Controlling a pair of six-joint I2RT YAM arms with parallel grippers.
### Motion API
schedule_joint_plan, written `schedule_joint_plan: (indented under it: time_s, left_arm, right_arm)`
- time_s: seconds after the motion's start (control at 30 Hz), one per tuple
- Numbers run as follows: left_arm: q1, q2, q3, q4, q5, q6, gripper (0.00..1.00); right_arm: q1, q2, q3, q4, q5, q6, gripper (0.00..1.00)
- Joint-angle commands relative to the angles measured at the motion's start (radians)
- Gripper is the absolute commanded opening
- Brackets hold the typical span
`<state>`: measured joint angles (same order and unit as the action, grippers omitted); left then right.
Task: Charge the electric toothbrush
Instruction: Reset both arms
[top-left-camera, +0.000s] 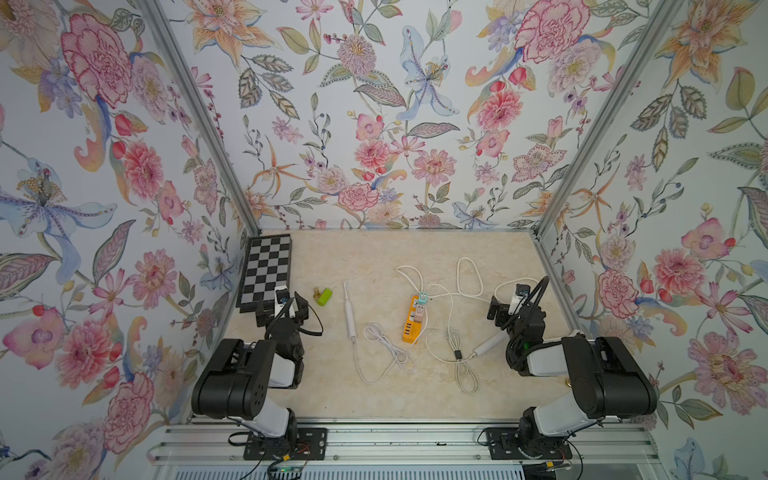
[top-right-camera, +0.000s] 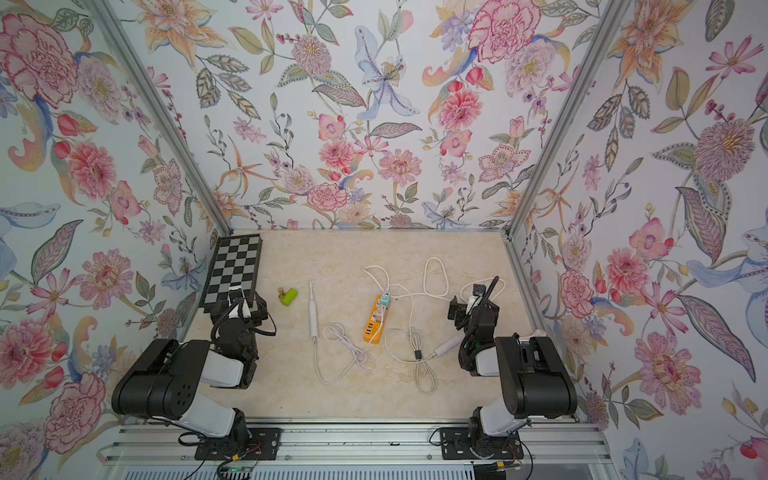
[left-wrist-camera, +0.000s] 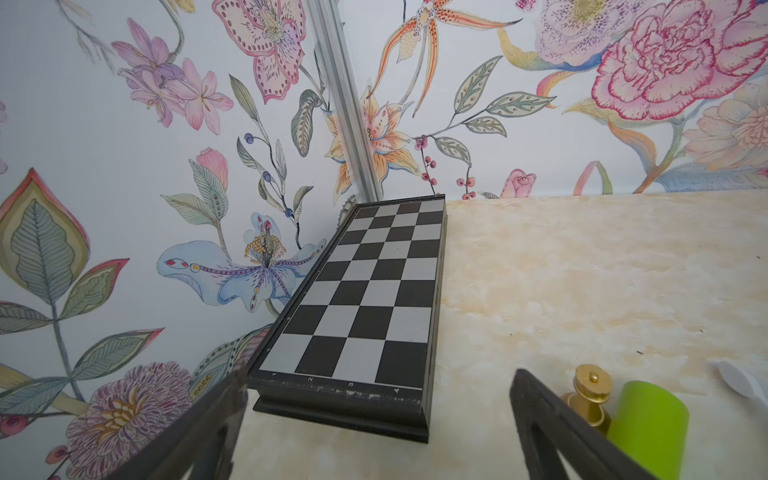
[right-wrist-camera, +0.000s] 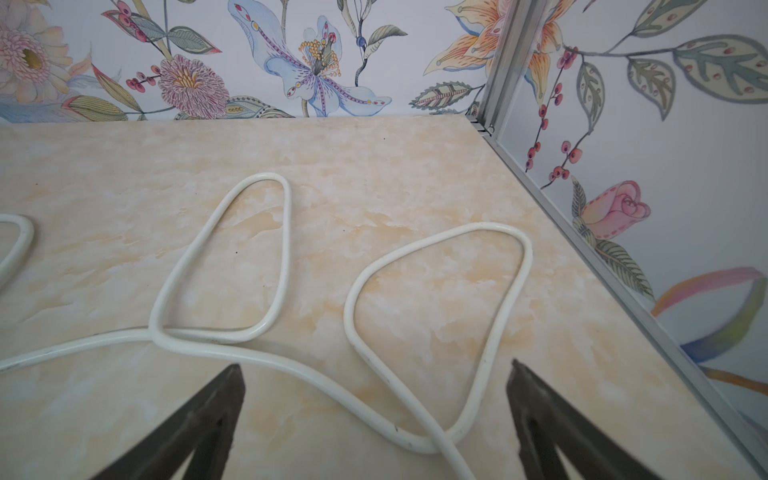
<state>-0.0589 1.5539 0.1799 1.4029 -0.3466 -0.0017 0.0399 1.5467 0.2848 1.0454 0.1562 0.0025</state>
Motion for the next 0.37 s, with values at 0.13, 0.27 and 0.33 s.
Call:
schedule_joint_plan:
  time_s: [0.13,0.27,0.33]
  left_arm:
    - [-0.015,0.004,0.002,0.049,0.110,0.028,0.99]
    - [0.013,-0.001,0.018,0.012,0.114,-0.004,0.99]
    - [0.002,0.000,0.009,0.029,0.142,0.019,0.99]
  right_arm:
    - [0.002,-0.005,0.004,0.061,-0.021,-0.025,1.00]
    - [0.002,-0.005,0.005,0.060,-0.021,-0.026,1.00]
    - [0.002,-0.005,0.004,0.060,-0.021,-0.025,1.00]
